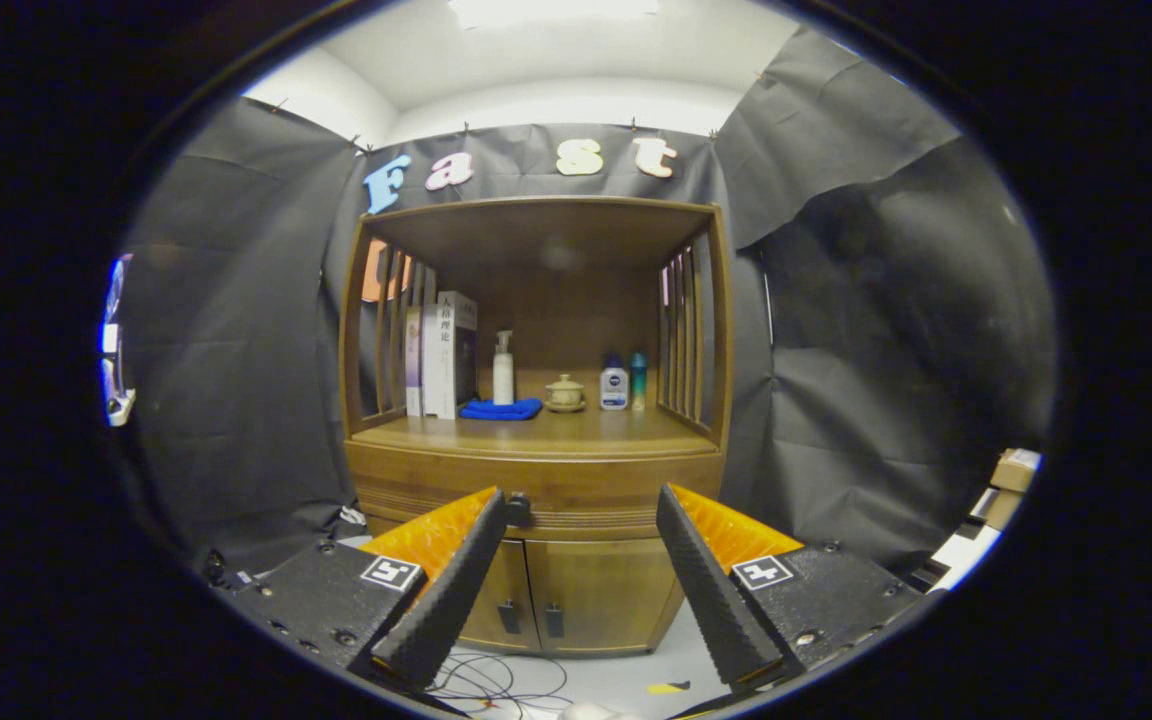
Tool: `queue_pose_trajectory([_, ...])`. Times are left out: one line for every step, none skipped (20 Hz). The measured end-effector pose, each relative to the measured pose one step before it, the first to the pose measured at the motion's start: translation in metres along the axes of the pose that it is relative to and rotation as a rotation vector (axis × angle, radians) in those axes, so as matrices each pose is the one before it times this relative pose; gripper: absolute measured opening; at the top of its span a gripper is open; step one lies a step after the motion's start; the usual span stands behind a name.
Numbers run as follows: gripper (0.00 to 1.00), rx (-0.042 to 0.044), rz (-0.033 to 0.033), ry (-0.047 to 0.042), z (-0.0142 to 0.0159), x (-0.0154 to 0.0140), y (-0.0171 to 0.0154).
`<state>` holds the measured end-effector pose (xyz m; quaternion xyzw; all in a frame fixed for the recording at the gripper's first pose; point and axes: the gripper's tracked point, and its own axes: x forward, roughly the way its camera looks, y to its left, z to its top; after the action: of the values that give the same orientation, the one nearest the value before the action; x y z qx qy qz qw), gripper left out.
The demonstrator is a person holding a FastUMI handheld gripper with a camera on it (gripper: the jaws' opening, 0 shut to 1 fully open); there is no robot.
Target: Pull open the drawer, take out the items inside it, and place them on the countertop above the cabinet.
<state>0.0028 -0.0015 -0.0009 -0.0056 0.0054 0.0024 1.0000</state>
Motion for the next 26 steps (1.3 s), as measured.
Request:
queue_pose_trajectory([0.98,-0.00114,-0.00015,-0.00016,-0.00008,0.00042,0.00001])
queue_pose_trajectory([0.98,-0.00200,0.00167,-0.00266,0.00097,0.00182,0.00077])
queue_pose_trajectory([0.98,-0.00210,-0.00205,-0.00216,-0.00042,0.00278,-0.00037])
queue_pose_trajectory([0.98,-0.00247,-0.00131,0.00061,0.00039,0.00321,-0.00002])
queue_pose_trajectory([0.98,-0.00222,-0.00074,0.00400,-0.00244,0.00441,0.00090])
queue_pose_trajectory([0.98,0.00071,0.00140,0.00227,-0.00065,0.00592,0.00161])
queue_pose_trajectory([0.98,-0.00067,0.00312,0.00141,-0.00127,0.00698,0.00237])
queue_pose_trajectory([0.98,-0.00382,-0.00096,0.00378,-0.00155,0.00732,0.00204])
queue_pose_trajectory([0.98,-0.00195,0.00071,0.00083,-0.00175,0.00802,0.00269])
queue_pose_trajectory([0.98,-0.00030,0.00693,-0.00261,-0.00097,0.00906,0.00512])
queue_pose_trajectory([0.98,-0.00255,0.00489,-0.00027,-0.00146,0.01038,0.00465])
queue_pose_trajectory([0.98,-0.00216,0.00375,-0.00656,-0.00110,0.01034,0.00387])
queue_pose_trajectory([0.98,-0.00497,-0.00050,0.00225,-0.00273,0.01122,0.00433])
queue_pose_trajectory([0.98,-0.00217,0.00596,-0.00076,-0.00332,0.01152,0.00585])
queue_pose_trajectory([0.98,-0.00200,0.00845,0.00457,-0.00352,0.01015,0.00582])
queue_pose_trajectory([0.98,-0.00105,0.00572,0.00186,-0.00511,0.01185,0.00602])
queue_pose_trajectory([0.98,-0.00436,0.01065,0.00506,-0.00771,0.01156,0.00716])
queue_pose_trajectory([0.98,-0.00636,0.00457,0.01034,-0.00702,0.01260,0.00601])
queue_pose_trajectory([0.98,-0.00361,0.00423,0.00990,-0.00865,0.01277,0.00490])
queue_pose_trajectory([0.98,-0.00019,0.00404,0.00977,-0.00739,0.01125,0.00452])
queue_pose_trajectory([0.98,0.00086,-0.00111,0.00973,-0.00781,0.01207,0.00313])
queue_pose_trajectory([0.98,0.00287,-0.00059,0.01109,-0.00686,0.01101,0.00194])
queue_pose_trajectory([0.98,0.00266,-0.00192,0.01089,-0.00698,0.01050,0.00230])
queue_pose_trajectory([0.98,0.00511,-0.00472,0.00787,-0.00542,0.00932,-0.00009])
queue_pose_trajectory([0.98,0.00764,-0.00291,0.01195,-0.00533,0.00856,0.00124])
queue_pose_trajectory([0.98,0.00849,-0.00489,0.01016,-0.00654,0.00508,-0.00089])
